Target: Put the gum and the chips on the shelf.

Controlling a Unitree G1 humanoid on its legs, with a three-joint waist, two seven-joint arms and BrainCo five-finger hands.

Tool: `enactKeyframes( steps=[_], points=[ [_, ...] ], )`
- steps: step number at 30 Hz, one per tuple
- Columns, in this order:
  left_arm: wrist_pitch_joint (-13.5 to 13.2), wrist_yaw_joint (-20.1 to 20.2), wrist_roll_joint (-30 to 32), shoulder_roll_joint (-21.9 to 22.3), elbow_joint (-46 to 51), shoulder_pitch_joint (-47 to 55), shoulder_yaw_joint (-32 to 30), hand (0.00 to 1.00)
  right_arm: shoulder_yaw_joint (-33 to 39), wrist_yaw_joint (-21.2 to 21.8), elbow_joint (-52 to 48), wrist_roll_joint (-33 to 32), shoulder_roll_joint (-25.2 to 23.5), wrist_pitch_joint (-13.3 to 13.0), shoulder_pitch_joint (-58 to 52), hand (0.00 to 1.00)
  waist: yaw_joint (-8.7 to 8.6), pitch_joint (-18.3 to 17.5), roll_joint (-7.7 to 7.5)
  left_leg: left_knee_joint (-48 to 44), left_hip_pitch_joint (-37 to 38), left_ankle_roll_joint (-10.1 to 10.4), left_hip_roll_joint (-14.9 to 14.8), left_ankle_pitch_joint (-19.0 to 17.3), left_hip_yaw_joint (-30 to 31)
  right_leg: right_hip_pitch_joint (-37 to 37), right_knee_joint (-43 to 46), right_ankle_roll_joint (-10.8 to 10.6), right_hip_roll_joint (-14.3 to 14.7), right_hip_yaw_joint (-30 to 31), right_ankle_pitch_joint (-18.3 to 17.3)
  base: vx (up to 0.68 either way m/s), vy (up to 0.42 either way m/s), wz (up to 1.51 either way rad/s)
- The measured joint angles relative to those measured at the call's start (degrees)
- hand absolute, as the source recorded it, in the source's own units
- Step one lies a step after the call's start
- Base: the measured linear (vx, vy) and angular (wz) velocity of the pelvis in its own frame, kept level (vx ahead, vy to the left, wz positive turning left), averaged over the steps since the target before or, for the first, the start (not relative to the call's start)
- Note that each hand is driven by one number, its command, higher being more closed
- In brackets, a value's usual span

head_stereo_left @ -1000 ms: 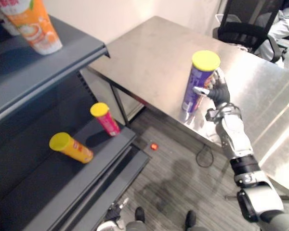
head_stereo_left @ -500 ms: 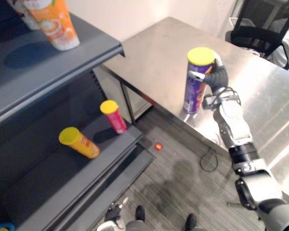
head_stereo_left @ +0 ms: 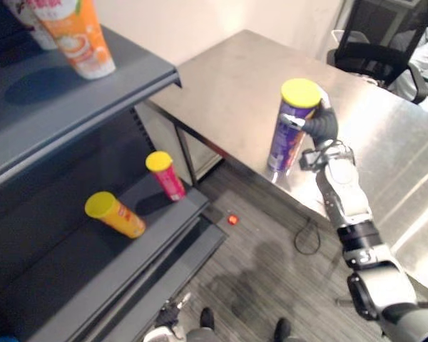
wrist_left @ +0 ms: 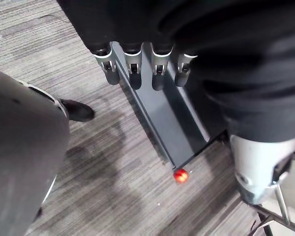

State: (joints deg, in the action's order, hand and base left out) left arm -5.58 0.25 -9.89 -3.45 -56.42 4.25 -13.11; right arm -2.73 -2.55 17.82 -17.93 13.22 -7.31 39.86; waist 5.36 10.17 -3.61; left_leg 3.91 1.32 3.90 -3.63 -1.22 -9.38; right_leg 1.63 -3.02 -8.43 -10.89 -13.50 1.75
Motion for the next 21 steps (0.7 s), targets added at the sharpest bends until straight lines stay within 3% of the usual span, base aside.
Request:
enactKeyframes(
  steps=[9, 15, 21],
  points=[
    [0.0, -0.1, 0.2, 0.0, -0.1, 0.3, -0.9, 0.00, 3.8, -0.8, -13.2, -0.1, 0.0, -0.2, -7.8, 1.00, -0.57, -0.2, -0.25, 0.0, 1.1, 0.0, -0.2, 0.0, -2.3, -0.4, 0.0, 0.0, 0.1, 2.4, 0.0, -0.03, -0.023, -0.13],
    [0.0, -0.1, 2.2, -0.3, -0.5, 0.8, -2.0, 0.00, 9.1, -0.4, -24.6, -1.2, 0.3, -1.7, -12.2, 1.00, -2.02, -1.3, -1.15, 0.2, 1.8, 0.0, -0.4, 0.0, -3.6, -0.6, 0.0, 0.0, 0.4, 3.9, 0.0, -0.03, -0.023, -0.12],
    [0.0, -0.2, 3.9, -0.8, -0.7, 1.7, -2.0, 0.00, 10.2, 0.6, -29.3, -2.8, 0.6, -2.8, -17.9, 1.00, -3.41, -3.3, -1.96, 0.3, 1.9, 0.1, -0.4, 0.0, -4.4, -1.2, 0.0, -0.1, 0.5, 4.7, 0.2, -0.02, -0.016, -0.08]
  ],
)
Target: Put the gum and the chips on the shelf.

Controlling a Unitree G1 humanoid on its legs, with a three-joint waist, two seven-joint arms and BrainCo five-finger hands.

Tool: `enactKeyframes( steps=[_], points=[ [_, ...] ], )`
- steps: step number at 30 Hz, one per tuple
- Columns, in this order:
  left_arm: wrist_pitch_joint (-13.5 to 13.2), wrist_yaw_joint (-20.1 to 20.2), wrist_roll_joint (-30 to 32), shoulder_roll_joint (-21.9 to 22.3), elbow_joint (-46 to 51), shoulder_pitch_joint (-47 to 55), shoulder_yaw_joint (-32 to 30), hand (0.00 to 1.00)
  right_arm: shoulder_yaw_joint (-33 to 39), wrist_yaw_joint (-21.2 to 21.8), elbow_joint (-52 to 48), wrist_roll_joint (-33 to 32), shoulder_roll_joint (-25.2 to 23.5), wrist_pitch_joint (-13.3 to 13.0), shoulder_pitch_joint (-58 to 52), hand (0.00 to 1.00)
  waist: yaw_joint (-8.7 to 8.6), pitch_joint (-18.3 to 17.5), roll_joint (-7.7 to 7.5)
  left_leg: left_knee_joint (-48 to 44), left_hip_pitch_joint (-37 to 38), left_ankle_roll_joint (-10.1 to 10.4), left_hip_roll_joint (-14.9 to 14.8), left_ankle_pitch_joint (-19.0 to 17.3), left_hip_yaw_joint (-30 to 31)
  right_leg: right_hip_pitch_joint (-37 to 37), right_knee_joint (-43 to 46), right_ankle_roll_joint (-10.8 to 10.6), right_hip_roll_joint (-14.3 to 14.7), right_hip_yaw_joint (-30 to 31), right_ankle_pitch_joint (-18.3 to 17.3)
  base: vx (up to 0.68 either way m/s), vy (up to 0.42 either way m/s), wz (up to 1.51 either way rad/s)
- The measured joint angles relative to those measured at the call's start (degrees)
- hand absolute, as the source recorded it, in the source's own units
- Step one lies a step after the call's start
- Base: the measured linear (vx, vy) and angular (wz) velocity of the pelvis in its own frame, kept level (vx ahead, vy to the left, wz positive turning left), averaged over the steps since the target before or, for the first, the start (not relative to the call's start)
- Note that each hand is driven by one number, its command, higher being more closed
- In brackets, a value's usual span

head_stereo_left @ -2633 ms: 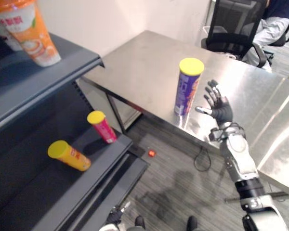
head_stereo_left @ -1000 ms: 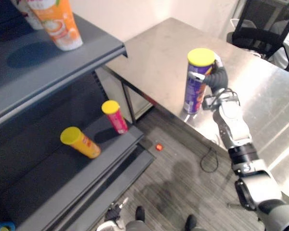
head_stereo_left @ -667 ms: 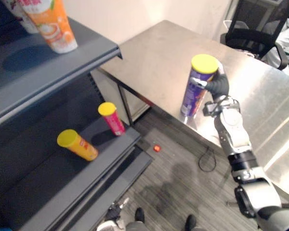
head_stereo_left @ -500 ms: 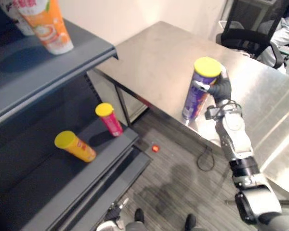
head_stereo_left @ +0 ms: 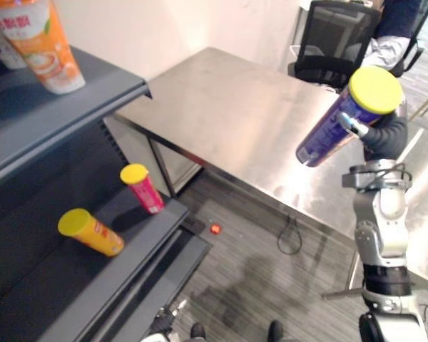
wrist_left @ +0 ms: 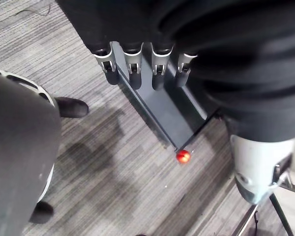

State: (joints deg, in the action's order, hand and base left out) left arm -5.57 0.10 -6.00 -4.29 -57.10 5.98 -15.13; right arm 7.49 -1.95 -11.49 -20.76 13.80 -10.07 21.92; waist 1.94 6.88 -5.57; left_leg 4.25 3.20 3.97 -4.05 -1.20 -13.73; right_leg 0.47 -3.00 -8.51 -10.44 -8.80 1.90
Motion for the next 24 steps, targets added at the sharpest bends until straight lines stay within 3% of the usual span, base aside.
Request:
enactKeyframes(
  steps=[16, 20, 24],
  points=[
    [0.1, -0.1, 0.7, 0.3, -0.7, 1.1, 0.0, 0.00, 3.3, 0.0, -5.8, -0.7, 1.2, -0.7, -6.5, 1.00, -0.52, -2.4, 1.43, 0.7, 2.2, 0.2, -0.1, -0.1, -3.3, -0.4, 0.3, 0.1, 0.5, 3.4, 0.6, -0.02, -0.015, -0.11],
    [0.1, 0.1, 0.1, 0.4, -0.7, 0.7, 0.0, 0.00, 2.5, -0.1, -5.7, -1.4, 1.1, -0.7, -6.7, 1.00, -0.28, -1.3, 2.41, -9.6, -2.1, 0.2, -1.7, -4.5, -2.7, -5.1, 10.3, 1.1, 0.2, 4.2, -2.4, -0.06, -0.009, -0.05],
    [0.5, 0.0, -2.3, 0.4, -1.2, 0.5, -1.1, 0.00, -3.6, 0.1, -5.4, -2.5, 0.6, -0.7, -6.7, 1.00, -0.10, 0.4, 3.71, -16.9, -5.0, 0.5, -2.6, -7.6, 1.5, -4.8, 15.3, 0.9, -0.9, 1.5, -6.4, -0.12, -0.037, 0.31]
  ],
)
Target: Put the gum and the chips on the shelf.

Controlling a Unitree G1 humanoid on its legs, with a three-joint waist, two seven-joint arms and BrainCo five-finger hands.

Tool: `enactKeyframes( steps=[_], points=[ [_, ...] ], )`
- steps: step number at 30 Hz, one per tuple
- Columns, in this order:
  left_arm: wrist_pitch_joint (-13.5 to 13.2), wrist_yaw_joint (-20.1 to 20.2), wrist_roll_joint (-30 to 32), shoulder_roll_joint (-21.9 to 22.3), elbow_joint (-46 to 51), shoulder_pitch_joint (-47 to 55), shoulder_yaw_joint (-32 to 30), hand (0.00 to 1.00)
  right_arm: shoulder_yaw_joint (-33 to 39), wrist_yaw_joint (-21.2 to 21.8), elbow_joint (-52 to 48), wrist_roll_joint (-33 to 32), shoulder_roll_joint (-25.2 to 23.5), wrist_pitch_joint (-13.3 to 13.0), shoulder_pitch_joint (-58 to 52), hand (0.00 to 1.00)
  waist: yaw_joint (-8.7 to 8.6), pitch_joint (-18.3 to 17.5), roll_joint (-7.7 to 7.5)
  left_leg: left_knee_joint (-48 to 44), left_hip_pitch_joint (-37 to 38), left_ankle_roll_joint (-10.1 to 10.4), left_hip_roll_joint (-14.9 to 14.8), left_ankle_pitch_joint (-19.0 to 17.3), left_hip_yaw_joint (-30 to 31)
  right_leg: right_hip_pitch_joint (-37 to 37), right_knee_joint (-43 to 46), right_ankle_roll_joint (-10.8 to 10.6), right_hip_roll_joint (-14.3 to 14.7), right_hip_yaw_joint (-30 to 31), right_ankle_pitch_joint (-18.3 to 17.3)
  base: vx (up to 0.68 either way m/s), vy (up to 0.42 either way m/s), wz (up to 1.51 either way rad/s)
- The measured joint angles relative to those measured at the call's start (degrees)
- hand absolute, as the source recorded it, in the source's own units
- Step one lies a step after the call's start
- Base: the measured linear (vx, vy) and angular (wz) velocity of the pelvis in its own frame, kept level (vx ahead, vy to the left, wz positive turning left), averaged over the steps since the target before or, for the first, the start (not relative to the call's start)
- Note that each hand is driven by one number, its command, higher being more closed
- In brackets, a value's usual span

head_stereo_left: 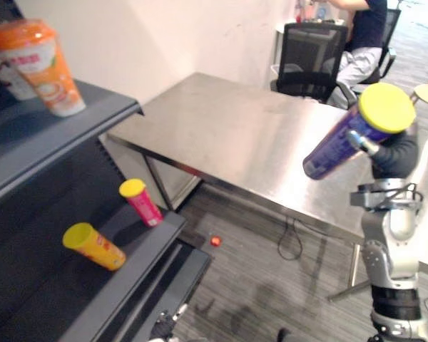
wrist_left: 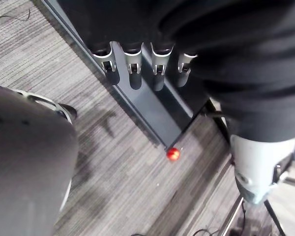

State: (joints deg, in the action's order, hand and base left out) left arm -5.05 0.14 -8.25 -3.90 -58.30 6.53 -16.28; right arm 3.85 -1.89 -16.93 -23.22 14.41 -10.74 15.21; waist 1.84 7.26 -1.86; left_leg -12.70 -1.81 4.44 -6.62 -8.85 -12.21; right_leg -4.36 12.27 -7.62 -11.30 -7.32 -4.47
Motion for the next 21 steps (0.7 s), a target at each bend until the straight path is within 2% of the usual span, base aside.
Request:
enactKeyframes(
  steps=[2, 6, 7, 8, 9, 10, 11, 12, 13, 14, 15, 16, 17, 19, 21],
  points=[
    [0.3, 0.0, -0.6, -0.1, -0.5, 0.0, -0.9, 0.00, -2.1, 0.5, 0.3, -0.3, -0.8, 0.1, 0.0, 1.00, 0.16, 0.7, 0.47, -0.1, -2.0, 0.6, -0.1, 0.7, 3.4, 0.8, -0.3, 0.9, 0.0, -3.4, -0.6, -0.15, -0.084, 0.86],
    [0.4, 0.0, -0.6, 0.0, -0.8, 0.2, -1.1, 0.00, -2.4, 1.0, 1.9, -1.3, -1.3, 0.1, 1.2, 1.00, 0.40, 1.5, 1.40, 8.6, -5.1, 2.3, 1.1, 7.3, 13.1, 0.2, 0.9, 2.1, -1.1, -14.6, -1.3, -0.10, -0.128, 1.39],
    [0.6, -0.2, -0.6, 0.5, -0.8, 0.8, -1.3, 0.00, -2.1, 0.9, 2.2, -1.5, -1.3, 0.2, 1.6, 1.00, 1.61, 1.8, 2.43, 11.9, -5.3, 2.3, 0.1, 7.1, 12.2, -0.1, 1.3, 2.6, -0.8, -17.4, -1.4, -0.08, -0.154, 1.32],
    [0.6, -0.2, -0.6, 0.8, -0.8, 1.0, -1.8, 0.00, -1.7, 0.9, 2.2, -1.5, -1.3, 0.2, 1.6, 1.00, 1.95, 2.0, 2.89, 13.1, -5.5, 1.9, -0.6, 6.9, 10.5, 0.1, 0.9, 3.0, -0.5, -19.2, -1.1, -0.07, -0.161, 1.16],
    [0.6, -0.4, -0.7, 1.1, -1.0, 1.1, -2.6, 0.00, -1.2, 0.7, 2.3, -1.5, -1.3, 0.2, 1.6, 1.00, 2.35, 2.2, 3.27, 13.4, -6.3, -1.4, -1.8, 5.2, 6.9, 0.9, -0.5, 3.3, -0.4, -22.1, -1.0, -0.07, -0.126, 1.22],
    [0.6, -0.8, -1.0, 1.4, -1.1, 1.4, -4.6, 0.00, -0.1, 0.3, 2.5, -1.5, -1.4, 0.3, 1.7, 1.00, 2.92, 2.2, 3.28, 11.1, -8.1, -7.1, -2.9, 4.8, 1.0, 0.7, -0.3, 4.4, -1.9, -25.6, -1.5, -0.05, -0.159, 1.36],
    [0.7, -1.1, -2.2, 3.0, -0.4, 2.9, -5.6, 0.00, 1.1, -0.4, 2.7, -1.4, -1.0, 0.4, 2.2, 1.00, 3.54, 2.3, 4.84, 5.2, -9.2, -10.2, -4.1, 16.4, -3.7, 0.3, 3.5, 4.7, -1.9, -27.7, -3.5, -0.03, -0.102, 1.33],
    [0.7, -1.1, -2.4, 3.4, 0.1, 3.5, -5.6, 0.00, 2.0, -0.6, 2.9, -1.3, -1.1, 0.3, 2.3, 1.00, 2.81, 2.5, 5.00, 5.4, -10.0, -6.6, -4.0, 19.4, -4.8, 0.4, 3.9, 4.6, -2.5, -28.6, -4.9, -0.09, -0.136, 1.27],
    [0.6, -1.1, -2.6, 4.0, 0.8, 4.0, -6.3, 0.00, 3.9, -0.7, 3.4, -1.2, -1.4, 0.3, 2.2, 1.00, 2.76, 2.2, 4.46, 11.8, -8.9, -4.6, -2.8, 25.8, -4.1, 0.9, 2.4, 5.7, -3.4, -31.0, -5.1, -0.11, -0.057, 1.06],
    [0.9, -1.0, -2.6, 4.2, 0.8, 4.4, -6.9, 0.00, 4.8, -0.6, 3.4, -0.7, -1.9, 0.3, 2.4, 1.00, 3.31, 2.5, 3.76, 8.8, -9.1, -5.9, -3.2, 22.3, -6.6, 0.8, 1.7, 6.4, -3.7, -33.4, -4.5, -0.14, -0.122, 0.91],
    [1.4, -0.9, -2.6, 4.0, 0.8, 5.3, -7.4, 0.00, 5.4, -0.6, 3.4, -0.2, -2.2, 0.3, 2.2, 1.00, 3.16, 2.3, 3.54, 1.0, -8.8, -6.7, -4.1, 15.0, -11.2, 0.7, 1.7, 6.5, -4.5, -34.8, -3.8, -0.06, -0.103, 0.63],
    [1.4, -0.9, -2.6, 4.1, 0.8, 5.9, -7.9, 0.00, 5.8, -0.7, 3.3, 0.0, -2.1, 0.3, 2.0, 1.00, 2.83, 2.5, 3.18, -1.6, -8.1, -6.3, -4.7, 12.5, -12.9, 0.6, 1.5, 6.5, -4.6, -35.8, -3.7, -0.07, -0.159, 0.83],
    [1.4, -0.7, -2.4, 4.3, 0.8, 6.0, -8.9, 0.00, 7.2, -0.7, 3.2, 0.3, -1.9, 0.3, 1.1, 1.00, 2.33, 2.1, 3.85, -3.5, -6.0, -4.2, -5.9, 9.2, -14.8, 0.8, 1.5, 6.9, -4.7, -37.9, -3.4, -0.09, -0.093, 0.95],
    [1.4, 0.2, -1.7, 4.2, 0.6, 5.9, -9.3, 0.00, 9.9, -1.2, 3.2, 0.7, -1.9, 0.3, -0.2, 1.00, 1.51, 1.6, 4.59, -3.2, -3.2, -2.4, -7.1, 6.9, -15.3, 0.9, 1.9, 6.9, -4.9, -41.4, -3.4, -0.11, 0.007, 0.97],
    [1.4, 0.3, -1.4, 4.3, -0.4, 5.5, -9.4, 0.00, 12.4, -1.6, 3.2, 0.7, -1.9, 0.3, -1.8, 1.00, 0.99, 1.2, 5.18, 1.5, -1.1, -0.5, -6.7, 6.0, -15.1, 0.8, 2.9, 6.4, -5.9, -45.2, -2.9, -0.15, 0.159, 0.85]
  ],
)
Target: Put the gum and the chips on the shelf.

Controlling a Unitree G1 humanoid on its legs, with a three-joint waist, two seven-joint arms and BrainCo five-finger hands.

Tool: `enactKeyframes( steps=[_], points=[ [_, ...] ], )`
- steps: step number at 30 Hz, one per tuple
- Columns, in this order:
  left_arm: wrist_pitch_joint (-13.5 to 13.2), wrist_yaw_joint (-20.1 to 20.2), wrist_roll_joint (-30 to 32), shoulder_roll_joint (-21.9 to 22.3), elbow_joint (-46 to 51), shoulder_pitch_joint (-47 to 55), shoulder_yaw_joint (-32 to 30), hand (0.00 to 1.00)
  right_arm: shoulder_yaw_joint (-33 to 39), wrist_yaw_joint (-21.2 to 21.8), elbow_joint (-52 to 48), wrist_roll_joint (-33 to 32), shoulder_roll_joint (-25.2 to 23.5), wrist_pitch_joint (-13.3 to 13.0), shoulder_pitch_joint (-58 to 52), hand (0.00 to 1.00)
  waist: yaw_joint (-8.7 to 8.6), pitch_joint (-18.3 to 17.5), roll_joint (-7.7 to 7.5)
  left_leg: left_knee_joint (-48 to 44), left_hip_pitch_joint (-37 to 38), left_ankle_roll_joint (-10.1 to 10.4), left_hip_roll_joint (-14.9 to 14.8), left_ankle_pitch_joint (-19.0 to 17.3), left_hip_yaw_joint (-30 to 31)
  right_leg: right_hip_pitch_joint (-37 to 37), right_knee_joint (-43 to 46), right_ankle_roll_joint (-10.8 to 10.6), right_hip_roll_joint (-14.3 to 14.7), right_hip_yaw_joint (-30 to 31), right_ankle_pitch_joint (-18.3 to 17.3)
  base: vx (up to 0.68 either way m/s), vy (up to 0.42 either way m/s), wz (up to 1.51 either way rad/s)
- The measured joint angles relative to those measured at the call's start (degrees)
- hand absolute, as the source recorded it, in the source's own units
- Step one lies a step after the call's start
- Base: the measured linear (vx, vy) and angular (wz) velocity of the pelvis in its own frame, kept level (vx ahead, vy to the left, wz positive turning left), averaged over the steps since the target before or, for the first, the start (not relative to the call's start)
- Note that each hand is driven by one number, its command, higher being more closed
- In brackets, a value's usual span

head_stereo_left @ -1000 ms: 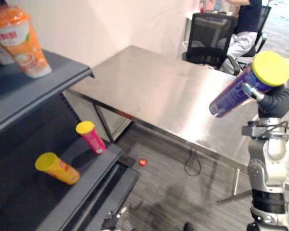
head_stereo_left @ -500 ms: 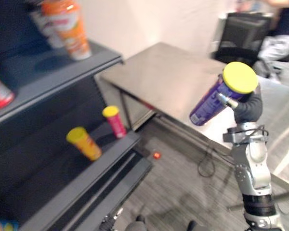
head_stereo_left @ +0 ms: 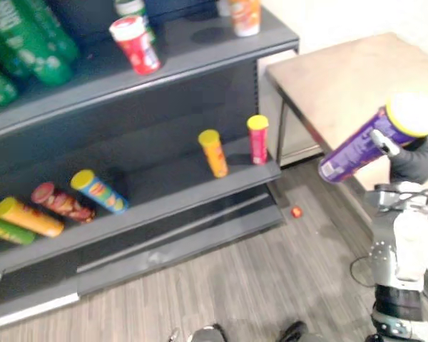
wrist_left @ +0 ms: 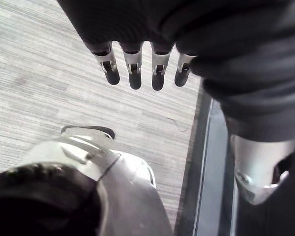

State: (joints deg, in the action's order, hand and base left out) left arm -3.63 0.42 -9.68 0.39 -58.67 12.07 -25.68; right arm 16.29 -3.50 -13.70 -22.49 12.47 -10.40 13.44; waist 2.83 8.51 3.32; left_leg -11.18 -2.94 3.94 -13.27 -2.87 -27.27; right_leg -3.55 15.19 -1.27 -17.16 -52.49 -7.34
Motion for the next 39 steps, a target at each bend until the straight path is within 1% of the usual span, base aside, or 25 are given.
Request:
enactKeyframes(
  steps=[1, 2, 3, 6, 9, 10, 14, 15, 17, 19, 21, 24, 26, 28, 29, 30, 31, 32, 33, 34, 35, 36, 37, 38, 39],
  points=[
    [0.0, 0.0, 0.4, -0.1, -0.2, 0.0, 0.0, 0.00, 0.5, -0.1, 0.0, 0.0, -0.1, 0.1, -0.3, 1.00, -0.19, -0.2, 0.36, 1.3, 0.1, 0.4, 0.3, -0.3, -0.2, 0.0, 0.3, -0.2, -0.2, -0.9, 0.2, -0.16, 0.214, 0.78],
    [0.0, -0.1, 1.5, -0.3, -0.2, -0.1, 0.0, 0.00, 1.2, -0.1, 0.0, 0.0, -0.1, 0.1, -0.6, 1.00, -0.60, -0.3, 0.27, 3.9, 0.0, 1.3, 1.0, -0.8, 0.0, -0.3, 1.1, -0.5, -0.8, -2.4, 0.5, -0.13, 0.209, 0.68],
    [0.0, -0.1, 2.0, -0.8, -0.4, -0.5, 0.0, 0.00, 1.4, -0.2, -0.1, 0.0, -0.4, 0.1, -0.7, 1.00, -0.72, 0.0, -0.74, 5.9, -0.1, 1.4, 2.1, -0.6, 0.0, -0.6, 1.3, -0.6, -1.7, -3.5, 1.2, -0.13, 0.212, 0.59],
    [0.1, -0.2, 2.7, -1.4, -0.5, -0.5, 0.0, 0.00, 1.4, -0.4, -1.1, 0.1, -2.7, 0.1, -1.4, 1.00, -0.31, 0.1, -3.07, 6.2, -1.3, 0.0, 4.4, -0.4, 0.7, -1.1, 0.9, -0.8, -3.6, -3.9, 3.6, -0.09, 0.199, 0.24],
    [0.1, -0.2, 3.8, -2.4, -0.4, -1.2, 0.0, 0.00, 1.6, -1.4, -1.2, 1.5, -3.3, 0.1, -1.5, 1.00, -0.49, 0.5, -3.74, 2.8, -3.3, -1.6, 5.0, -1.8, 1.4, -1.1, 0.8, -0.9, -4.6, -3.9, 5.3, -0.08, 0.211, 0.13],
    [0.0, -0.3, 3.8, -3.3, -0.2, -1.3, 0.0, 0.00, 1.6, -1.6, -1.2, 2.4, -3.7, 0.1, -1.5, 1.00, -0.44, 0.8, -4.22, 1.8, -4.0, -2.0, 5.1, -2.4, 1.5, -1.1, 0.2, -0.9, -4.6, -3.7, 6.0, -0.06, 0.123, 0.05],
    [-0.1, -0.4, 3.7, -4.2, -0.1, -1.3, -0.8, 0.00, 1.5, -1.7, -1.2, 2.5, -4.3, 0.1, -1.5, 1.00, 0.65, 1.5, -4.89, 2.0, -3.9, -1.7, 5.2, -3.0, 1.2, -1.1, -2.2, -0.9, -3.5, -2.1, 7.6, -0.08, 0.103, -0.11],
    [-0.1, -0.4, 3.7, -4.2, -0.1, -1.2, -1.3, 0.00, 1.4, -1.7, -1.2, 2.5, -4.3, 0.1, -1.5, 1.00, 0.98, 1.7, -4.92, 2.2, -3.9, -2.1, 5.0, -3.3, 1.1, -1.0, -3.2, -1.0, -2.9, -1.5, 7.9, -0.07, 0.056, -0.12],
    [0.0, -0.3, 3.7, -4.1, -0.1, -1.2, -1.8, 0.00, 1.3, -1.4, -1.2, 2.5, -4.4, 0.1, -1.6, 1.00, 1.11, 2.0, -4.99, 2.6, -3.7, -2.0, 4.8, -3.1, 1.0, -1.0, -4.2, -1.0, -1.9, -0.8, 8.0, -0.04, 0.042, -0.08],
    [0.0, -0.2, 3.7, -4.0, -0.1, -1.2, -1.9, 0.00, 1.2, -1.2, -1.2, 2.5, -4.4, 0.1, -2.1, 1.00, 1.15, 2.0, -4.99, 4.2, -3.3, -1.7, 4.6, -2.1, 1.0, -1.0, -5.0, -0.9, -1.0, -0.8, 8.1, -0.01, 0.015, -0.02],
    [0.0, -0.1, 3.6, -3.6, 0.0, -1.2, -2.3, 0.00, 1.2, -1.2, -1.1, 2.5, -4.5, 0.2, -2.4, 1.00, 1.01, 2.1, -5.03, 6.7, -2.5, -0.8, 4.5, -0.2, 1.3, -0.9, -5.2, -0.5, -0.2, -0.7, 8.0, 0.06, -0.003, 0.06],
    [-0.1, 0.0, 3.2, -2.7, 0.5, -1.3, -2.9, 0.00, 0.6, -1.2, 0.1, 2.5, -4.5, 0.2, -2.3, 1.00, 1.02, 2.4, -5.19, 6.1, -2.5, -0.8, 3.7, 0.6, 1.9, 0.1, -5.0, -0.4, 0.2, -0.7, 8.0, 0.08, 0.010, 0.18],
    [-0.1, 0.2, 3.1, -2.5, 0.8, -1.4, -2.8, 0.00, -0.5, -1.2, 1.8, 2.5, -4.5, 0.2, -2.1, 1.00, 1.22, 2.9, -5.39, 2.5, -3.5, -1.0, 3.0, -0.9, 3.1, 1.1, -4.4, -0.4, 0.1, -0.7, 8.0, 0.06, 0.061, 0.27],
    [-0.2, 0.5, 2.9, -2.7, 2.0, -1.3, -2.8, 0.00, -2.3, -1.0, 2.5, 2.5, -4.5, 0.2, -2.0, 1.00, 2.43, 3.8, -5.79, -1.7, -4.7, -1.1, 1.8, -3.0, 3.4, 1.9, -3.9, -0.5, 0.2, -0.7, 8.0, 0.01, 0.088, 0.20],
    [-0.2, 0.5, 2.9, -2.9, 2.5, -1.4, -2.8, 0.00, -4.1, -0.8, 2.6, 2.9, -4.5, 0.3, -1.9, 1.00, 2.76, 3.8, -5.93, -3.6, -6.0, -1.4, 1.6, -4.4, 4.6, 2.2, -3.9, -0.5, 0.2, -0.7, 8.1, -0.04, 0.112, 0.37],
    [-0.3, 0.6, 2.8, -2.9, 3.0, -1.4, -2.8, 0.00, -5.6, -0.2, 2.6, 3.8, -4.5, 0.4, -1.9, 1.00, 2.79, 4.1, -6.12, -5.0, -6.9, -1.9, 1.7, -5.3, 6.0, 2.9, -4.0, -1.1, 0.1, -0.6, 8.5, -0.05, 0.115, 0.45],
    [-0.5, 0.6, 2.3, -3.0, 3.0, -1.4, -2.8, 0.00, -6.2, 0.3, 2.6, 4.2, -4.5, 0.5, -1.9, 1.00, 2.90, 4.1, -6.12, -5.2, -7.2, -2.1, 1.8, -5.7, 6.4, 3.1, -3.8, -1.3, 0.1, -0.1, 8.8, -0.06, 0.134, 0.59],
    [-0.7, 0.6, 1.7, -3.0, 2.9, -1.4, -2.7, 0.00, -7.0, 0.9, 2.6, 4.7, -4.5, 0.5, -1.9, 1.00, 3.05, 4.3, -5.93, -5.0, -7.2, -2.9, 2.5, -6.6, 8.0, 2.9, -2.4, -0.9, -0.6, 4.1, 10.0, -0.03, 0.100, 0.52],
    [-0.8, 0.6, 1.5, -3.0, 2.9, -1.4, -2.5, 0.00, -7.3, 1.1, 2.6, 4.8, -4.5, 0.5, -1.9, 1.00, 3.03, 4.5, -5.66, -4.9, -7.1, -2.9, 2.9, -6.6, 9.2, 2.3, -0.9, -0.1, -0.8, 8.0, 10.7, 0.00, 0.147, 0.78],
    [-1.1, 0.4, 1.4, -3.4, 3.1, -0.9, 0.4, 0.00, -7.6, 1.6, 2.5, 5.3, -4.5, 0.5, -2.1, 1.00, 2.66, 4.8, -5.13, -4.8, -7.0, -3.7, 3.5, -6.4, 12.3, -2.5, 5.8, 2.5, -0.4, 23.9, 9.5, 0.05, 0.108, 1.74],
    [-1.3, -0.1, 1.4, -6.0, 2.7, -1.3, 2.8, 0.00, -8.2, 2.8, 1.9, 6.1, -4.6, 0.5, -3.7, 1.00, 1.87, 5.1, -5.25, -2.2, -6.8, -4.5, 5.7, -4.9, 19.0, -4.2, 2.6, -1.4, 7.4, 45.6, 4.0, 0.09, 0.056, 2.07],
    [-1.2, -0.1, 1.4, -6.2, 2.7, -1.3, 2.9, 0.00, -8.4, 2.9, 0.5, 6.1, -4.6, 0.5, -4.3, 1.00, 1.76, 5.0, -5.82, -1.7, -6.5, -4.5, 7.1, -4.5, 20.7, -4.3, 0.8, -1.4, 8.0, 47.0, 4.1, 0.12, -0.044, 2.11],
    [-1.2, -0.1, 1.4, -6.3, 2.5, -1.3, 2.9, 0.00, -8.6, 3.2, -0.2, 6.1, -4.6, 0.4, -4.4, 1.00, 1.72, 5.0, -6.38, -1.7, -6.3, -4.1, 8.6, -4.0, 22.1, -4.4, -1.0, -2.0, 8.1, 46.8, 4.5, 0.11, -0.078, 1.04],
    [-1.2, -0.2, 1.4, -6.3, 2.4, -1.2, 2.9, 0.00, -8.9, 3.3, -0.4, 6.1, -4.6, 0.4, -4.4, 1.00, 1.76, 4.8, -7.05, -2.0, -6.3, -4.3, 9.3, -3.9, 22.7, -4.3, -2.2, -2.4, 8.0, 46.7, 5.2, 0.14, -0.126, 0.93],
    [-1.2, -0.2, 1.4, -6.9, 2.2, -1.3, 2.9, 0.00, -9.4, 3.4, -0.8, 6.0, -4.6, 0.4, -4.5, 1.00, 1.85, 4.8, -7.51, -2.9, -6.6, -3.7, 10.6, -4.3, 24.4, -3.8, -3.4, -2.9, 7.7, 46.6, 6.3, 0.10, -0.095, 0.62]
  ],
)
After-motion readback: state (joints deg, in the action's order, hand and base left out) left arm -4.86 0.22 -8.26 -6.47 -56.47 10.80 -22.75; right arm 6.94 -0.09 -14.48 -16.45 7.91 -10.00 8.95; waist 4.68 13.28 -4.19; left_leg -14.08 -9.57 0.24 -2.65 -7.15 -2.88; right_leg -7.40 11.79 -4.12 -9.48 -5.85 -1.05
